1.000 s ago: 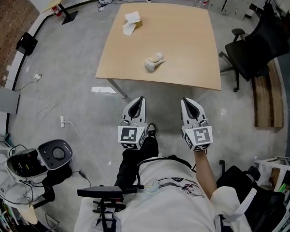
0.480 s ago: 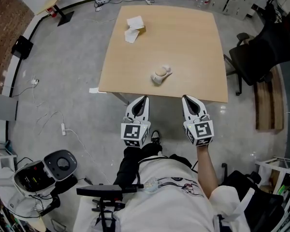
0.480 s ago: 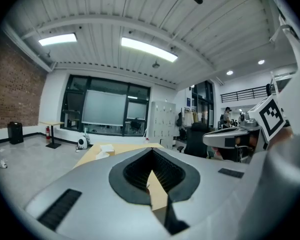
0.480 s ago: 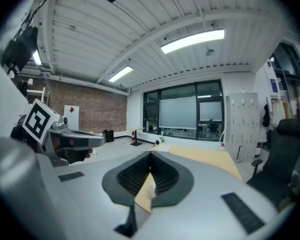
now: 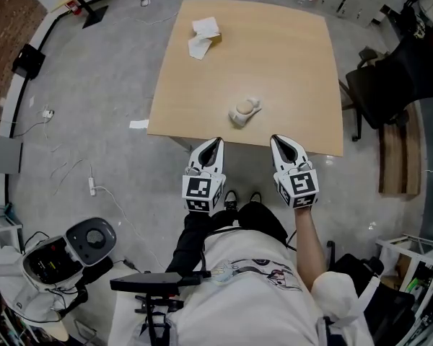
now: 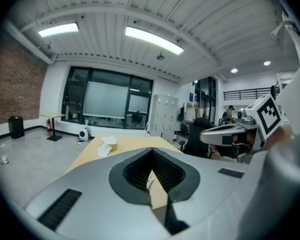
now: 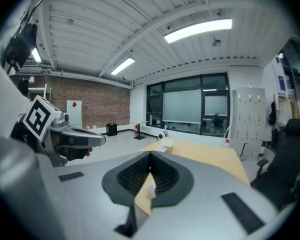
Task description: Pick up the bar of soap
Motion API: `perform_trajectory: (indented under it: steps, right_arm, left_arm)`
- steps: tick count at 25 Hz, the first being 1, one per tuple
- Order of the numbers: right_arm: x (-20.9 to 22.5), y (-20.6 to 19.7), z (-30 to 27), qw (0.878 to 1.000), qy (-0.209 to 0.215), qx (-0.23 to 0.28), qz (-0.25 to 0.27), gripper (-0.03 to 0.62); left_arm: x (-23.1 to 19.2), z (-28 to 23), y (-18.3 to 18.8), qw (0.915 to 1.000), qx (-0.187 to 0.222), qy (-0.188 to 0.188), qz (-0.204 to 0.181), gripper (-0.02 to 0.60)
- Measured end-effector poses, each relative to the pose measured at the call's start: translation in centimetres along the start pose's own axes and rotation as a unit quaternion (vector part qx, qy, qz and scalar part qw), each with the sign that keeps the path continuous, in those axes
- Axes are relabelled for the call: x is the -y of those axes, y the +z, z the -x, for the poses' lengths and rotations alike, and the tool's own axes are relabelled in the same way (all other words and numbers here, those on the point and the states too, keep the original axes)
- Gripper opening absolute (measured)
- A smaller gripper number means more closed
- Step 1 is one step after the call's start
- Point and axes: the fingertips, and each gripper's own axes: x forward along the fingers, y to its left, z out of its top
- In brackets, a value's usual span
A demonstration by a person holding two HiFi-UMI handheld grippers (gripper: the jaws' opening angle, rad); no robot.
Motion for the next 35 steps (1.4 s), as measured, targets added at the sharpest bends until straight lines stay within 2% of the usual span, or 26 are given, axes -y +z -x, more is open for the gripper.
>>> perform_trajectory:
  steps: [7,12,17,23,27,35]
  right_arm:
    - [-0.8,-2.4,-2.7,0.996,0.078,-0.049,0.005,0.003]
    - [0.0,-3.8,-4.1,0.994,0.095,-0.063,0.002,0.003]
    - [1.2,-7.0,-5.1,0.989,0.108,-0.098,-0.005,0.003]
    - [1.7,-9.8,-7.2,0.983,0.129,-0.134,0.007,0.003]
    - [2.1,-11.4,-9.0,0.977,0.146,-0.155,0.027,0.003]
    - [3.0,-13.8,-12.8,0.959,0.185,-0.195,0.092,0.004]
  left_arm:
    - [-1.4,-1.5,-0.9,0.9991,-0.021,0.035,0.014,0.005]
    - [-1.7,-2.7,-3.1,0.9964,-0.062,0.052,0.026,0.005]
    - [-1.6,-3.6,-6.2,0.9904,-0.111,0.067,0.047,0.005]
    - [-2.7,-4.8,-8.8,0.9837,-0.151,0.081,0.056,0.005]
    - [-3.5,-5.6,-10.9,0.9770,-0.184,0.082,0.071,0.005]
    - [-4.1,-6.1,-16.1,0.9554,-0.260,0.083,0.114,0.005]
